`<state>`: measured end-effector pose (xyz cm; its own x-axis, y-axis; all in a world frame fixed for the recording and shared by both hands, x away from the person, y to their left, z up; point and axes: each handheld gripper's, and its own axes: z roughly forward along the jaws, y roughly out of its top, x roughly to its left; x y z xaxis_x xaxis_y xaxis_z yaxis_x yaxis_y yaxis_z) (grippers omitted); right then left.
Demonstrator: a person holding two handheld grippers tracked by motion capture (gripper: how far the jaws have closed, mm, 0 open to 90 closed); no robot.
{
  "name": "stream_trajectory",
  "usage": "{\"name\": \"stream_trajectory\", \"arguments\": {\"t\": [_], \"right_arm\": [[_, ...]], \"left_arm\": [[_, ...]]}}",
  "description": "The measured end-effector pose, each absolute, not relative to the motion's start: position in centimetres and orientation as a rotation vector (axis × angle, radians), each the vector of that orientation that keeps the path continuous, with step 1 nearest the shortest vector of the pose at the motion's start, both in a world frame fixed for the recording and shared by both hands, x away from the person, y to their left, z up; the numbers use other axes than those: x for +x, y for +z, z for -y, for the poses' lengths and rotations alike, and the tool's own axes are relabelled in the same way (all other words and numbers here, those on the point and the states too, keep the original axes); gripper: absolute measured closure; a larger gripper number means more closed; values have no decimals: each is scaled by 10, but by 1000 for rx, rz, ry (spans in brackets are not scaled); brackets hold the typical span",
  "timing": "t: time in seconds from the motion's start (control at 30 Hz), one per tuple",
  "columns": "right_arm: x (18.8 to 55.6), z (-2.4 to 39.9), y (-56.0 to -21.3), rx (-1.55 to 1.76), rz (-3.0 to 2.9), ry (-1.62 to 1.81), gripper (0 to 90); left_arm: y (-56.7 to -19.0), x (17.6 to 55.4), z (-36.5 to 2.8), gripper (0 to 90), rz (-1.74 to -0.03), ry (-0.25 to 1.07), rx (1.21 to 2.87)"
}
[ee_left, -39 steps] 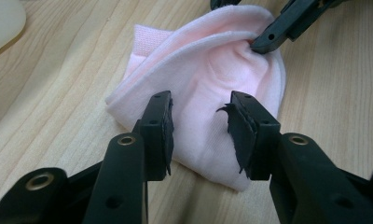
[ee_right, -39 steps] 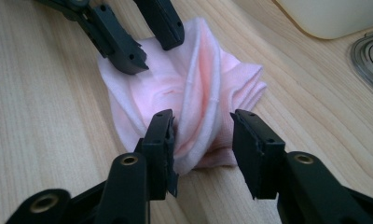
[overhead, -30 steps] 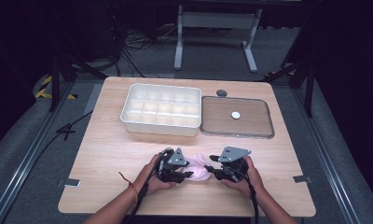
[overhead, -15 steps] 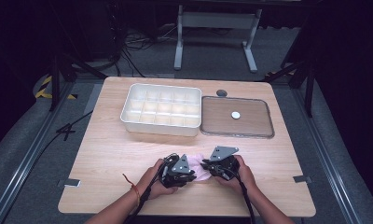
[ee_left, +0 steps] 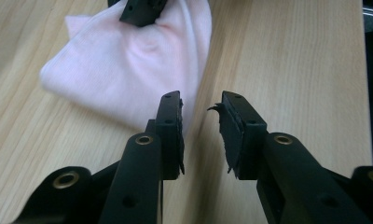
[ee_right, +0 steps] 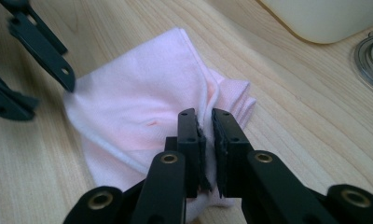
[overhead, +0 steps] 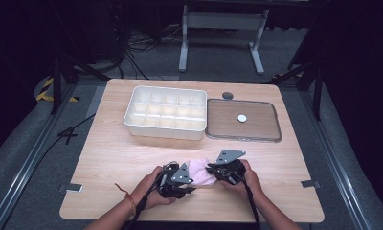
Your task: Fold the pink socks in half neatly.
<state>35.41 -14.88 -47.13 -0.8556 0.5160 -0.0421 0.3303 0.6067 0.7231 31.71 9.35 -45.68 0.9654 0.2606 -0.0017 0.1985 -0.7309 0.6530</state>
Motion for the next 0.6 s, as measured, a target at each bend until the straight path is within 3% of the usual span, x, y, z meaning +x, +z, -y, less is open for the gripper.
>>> {"name": "stream_trajectory", "arguments": {"t": [0.23, 0.4, 0.6], "right_arm": [[354, 148, -471, 678, -2586, 1087, 828], [352, 148, -471, 674, -2580, 1084, 830], [351, 148, -472, 656, -2585, 1095, 834]], "left_arm": [[-446, 340, -123, 699, -527, 118, 2244], [-457, 357, -120, 514, -675, 85, 2186], [-464, 361, -102, 449, -680, 76, 2197]]}}
